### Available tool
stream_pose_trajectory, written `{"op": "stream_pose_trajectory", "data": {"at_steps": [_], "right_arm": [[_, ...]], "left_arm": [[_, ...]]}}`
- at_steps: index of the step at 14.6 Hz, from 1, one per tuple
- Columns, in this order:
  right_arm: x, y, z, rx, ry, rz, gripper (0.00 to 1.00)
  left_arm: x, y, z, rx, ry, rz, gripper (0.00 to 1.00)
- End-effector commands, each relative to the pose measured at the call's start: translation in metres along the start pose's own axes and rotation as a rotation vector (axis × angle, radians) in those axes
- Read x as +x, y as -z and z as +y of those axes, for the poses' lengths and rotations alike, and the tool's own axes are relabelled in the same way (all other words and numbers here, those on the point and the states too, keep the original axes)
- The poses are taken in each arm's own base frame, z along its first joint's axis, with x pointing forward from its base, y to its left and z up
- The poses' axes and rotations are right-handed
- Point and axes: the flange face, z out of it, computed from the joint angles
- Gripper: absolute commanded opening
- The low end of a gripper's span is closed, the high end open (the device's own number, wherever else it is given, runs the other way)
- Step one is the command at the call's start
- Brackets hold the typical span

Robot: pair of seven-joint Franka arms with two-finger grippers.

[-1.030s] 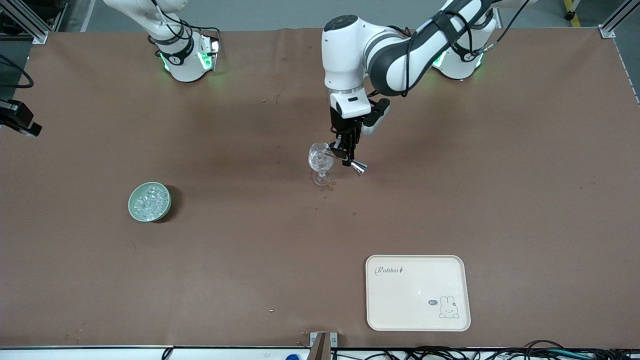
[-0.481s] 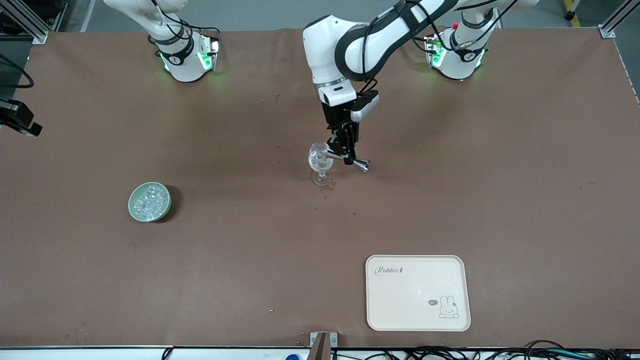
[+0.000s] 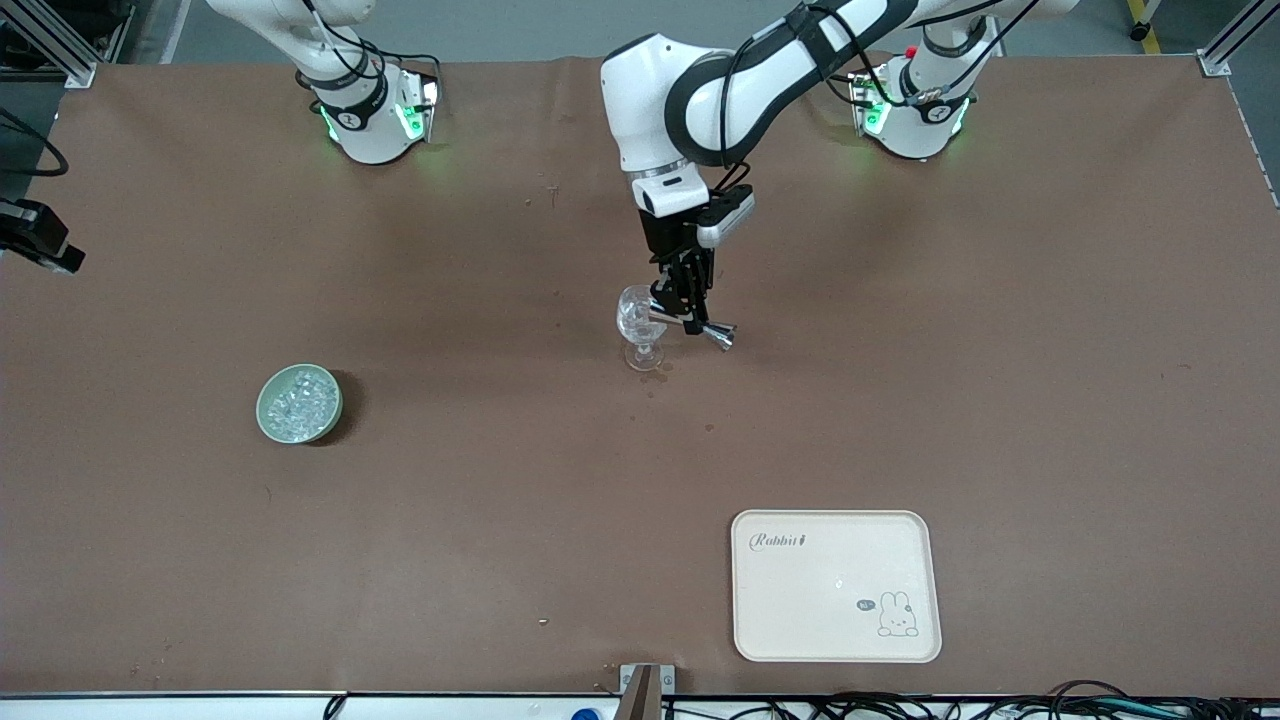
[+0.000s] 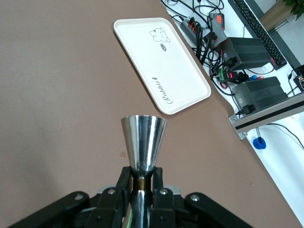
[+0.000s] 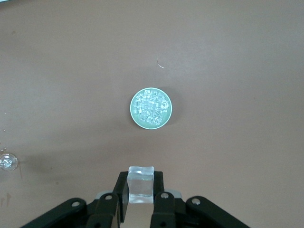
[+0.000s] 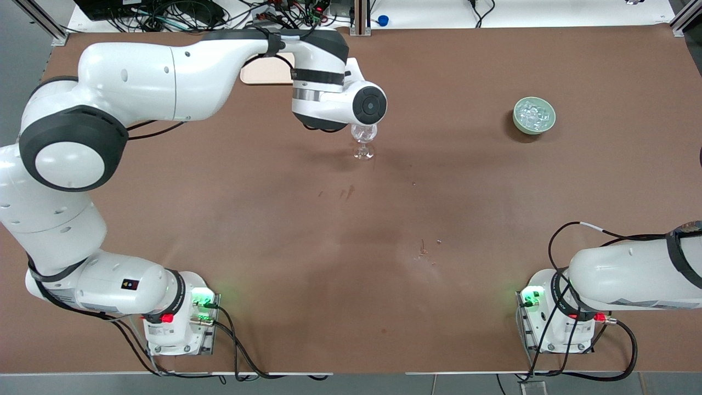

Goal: Pour wine and add ice with both arms
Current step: 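Carry the ice cube to the glass while the left gripper moves the jigger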

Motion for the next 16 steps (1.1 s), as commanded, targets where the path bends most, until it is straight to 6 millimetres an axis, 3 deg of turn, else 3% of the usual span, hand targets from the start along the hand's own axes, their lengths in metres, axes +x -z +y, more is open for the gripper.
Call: {"op": "stream_pose_trajectory", "data": {"at_steps": [1,4,6,8,12,14,16], "right_arm": [[-0.007,0.000,-0.010,0.009,0.000,0.000,0.01],[-0.012,-0.001,-0.046,0.009,0.034,0.002,0.01],[-0.015,-0.006,-0.086,0.015,0.029,0.011,0.01],[-0.009,-0.028,-0.147,0.053,-0.008,0.019,0.01],[-0.023,-0.079,-0.272,0.115,-0.096,0.003,0.00],[-0.034,-0.104,-0.319,0.147,-0.117,-0.023,0.00],[-0.048,-0.129,-0.367,0.179,-0.152,-0.035,0.00]], "left_arm": [[0.011,0.010,0.016,0.046,0.140,-0.019,0.00],[0.039,-0.014,0.031,0.165,0.216,-0.063,0.00],[0.070,-0.030,0.045,0.199,0.274,-0.120,0.00],[0.105,-0.053,0.056,0.261,0.293,-0.211,0.00],[0.217,-0.118,0.077,0.395,0.298,-0.473,0.00],[0.273,-0.151,0.080,0.401,0.338,-0.616,0.00],[0.305,-0.187,0.078,0.385,0.367,-0.714,0.00]]}}
